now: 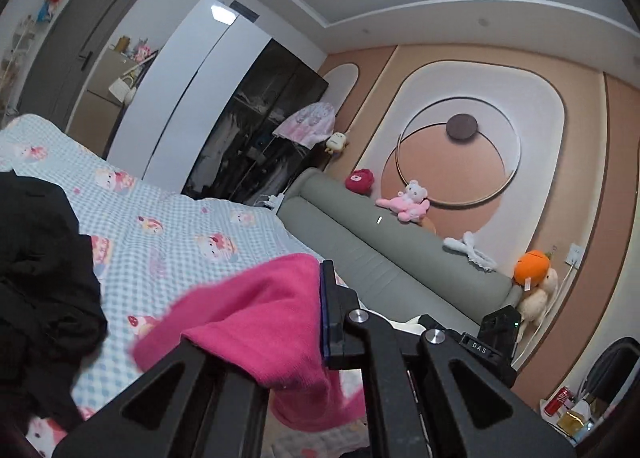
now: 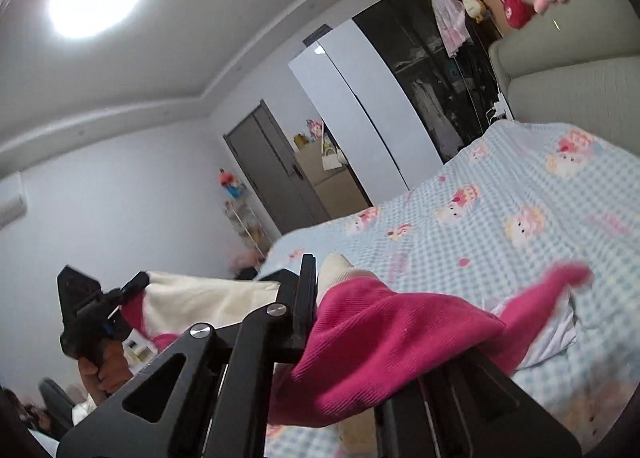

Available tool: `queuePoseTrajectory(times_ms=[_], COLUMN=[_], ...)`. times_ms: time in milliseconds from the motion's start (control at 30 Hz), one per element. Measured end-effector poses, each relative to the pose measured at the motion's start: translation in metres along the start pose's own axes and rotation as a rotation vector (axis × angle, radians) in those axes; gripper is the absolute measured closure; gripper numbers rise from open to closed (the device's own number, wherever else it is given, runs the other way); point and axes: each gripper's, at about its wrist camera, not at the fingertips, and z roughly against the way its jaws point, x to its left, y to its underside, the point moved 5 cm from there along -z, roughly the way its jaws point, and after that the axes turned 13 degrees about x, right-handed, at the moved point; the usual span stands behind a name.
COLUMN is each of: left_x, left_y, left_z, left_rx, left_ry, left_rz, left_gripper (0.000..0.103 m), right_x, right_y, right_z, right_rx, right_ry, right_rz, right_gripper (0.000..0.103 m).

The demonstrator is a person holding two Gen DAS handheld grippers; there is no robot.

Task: Fold clothes
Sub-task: 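Lift the shirt by its pink hem with both grippers and shake it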

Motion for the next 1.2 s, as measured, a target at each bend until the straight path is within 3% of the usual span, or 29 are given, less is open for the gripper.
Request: queuePoseTrajectory(times_ms=[100, 167, 233, 400, 467, 500, 567, 600, 733, 767, 867, 900, 967, 1033, 1100, 1200], left_x=[0.01, 0.022, 0.036, 0.13, 0.162, 0.17, 0.176, 0.162, 0.055, 0.033, -0.011, -0.015, -0.012, 0.0, 0.033, 0.108], left_y=[0.008, 0.022, 0.04, 0.127, 0.138, 0.123, 0.068, 0.033, -0.129, -0.152, -0.183, -0.182, -0.161, -0.131, -0.081, 0.027], left_z=[0.02, 0.012, 0.002, -0.061, -0.094, -0.111, -0.144, -0.143, -0.084, -0.065, -0.005, 0.005, 0.014, 0.014, 0.004, -0.03], left_rx=[0.034, 0.057, 0.081, 0.265, 0.34, 0.354, 0.353, 0.302, -0.03, -0.09, -0.201, -0.204, -0.208, -0.189, -0.109, 0.07], left_ry=[0.022, -0.001, -0.033, -0.15, -0.169, -0.185, -0.23, -0.221, -0.099, -0.078, -0.035, -0.025, -0.067, -0.117, -0.124, -0.138], left_rz=[0.021, 0.075, 0.14, 0.392, 0.454, 0.44, 0.362, 0.302, 0.011, -0.038, -0.117, -0.12, -0.144, -0.136, -0.027, 0.214], left_gripper=[0.1, 0.1, 0.1, 0.1, 0.1, 0.1, 0.1, 0.1, 0.1, 0.1, 0.099, 0.099, 0.099, 0.099, 0.099, 0.099], right_x=[-0.003, 0.001, -0.007, -0.084, -0.115, -0.13, -0.14, -0.144, -0.045, -0.024, 0.04, 0.062, 0.066, 0.051, 0.029, -0.035], right_y=[0.007, 0.015, 0.024, 0.097, 0.127, 0.141, 0.094, 0.068, -0.1, -0.117, -0.157, -0.17, -0.165, -0.136, -0.095, 0.0], right_z=[0.025, 0.04, 0.025, -0.037, -0.061, -0.072, -0.105, -0.122, -0.088, -0.074, -0.028, -0.012, -0.011, -0.022, -0.04, -0.073], right_rx=[0.011, 0.02, 0.066, 0.264, 0.344, 0.383, 0.356, 0.339, 0.022, -0.032, -0.182, -0.232, -0.203, -0.153, -0.099, 0.013], right_ry=[-0.072, -0.123, -0.151, -0.022, 0.032, 0.06, 0.078, 0.086, -0.006, -0.024, -0.076, -0.093, -0.122, -0.131, -0.121, -0.091], right_rz=[-0.036, -0.053, -0.123, -0.334, -0.419, -0.461, -0.411, -0.382, -0.075, -0.02, 0.134, 0.185, 0.17, 0.116, 0.056, -0.131], right_gripper=[0.097, 0.097, 0.094, 0.093, 0.093, 0.094, 0.095, 0.095, 0.095, 0.095, 0.095, 0.095, 0.095, 0.095, 0.095, 0.095])
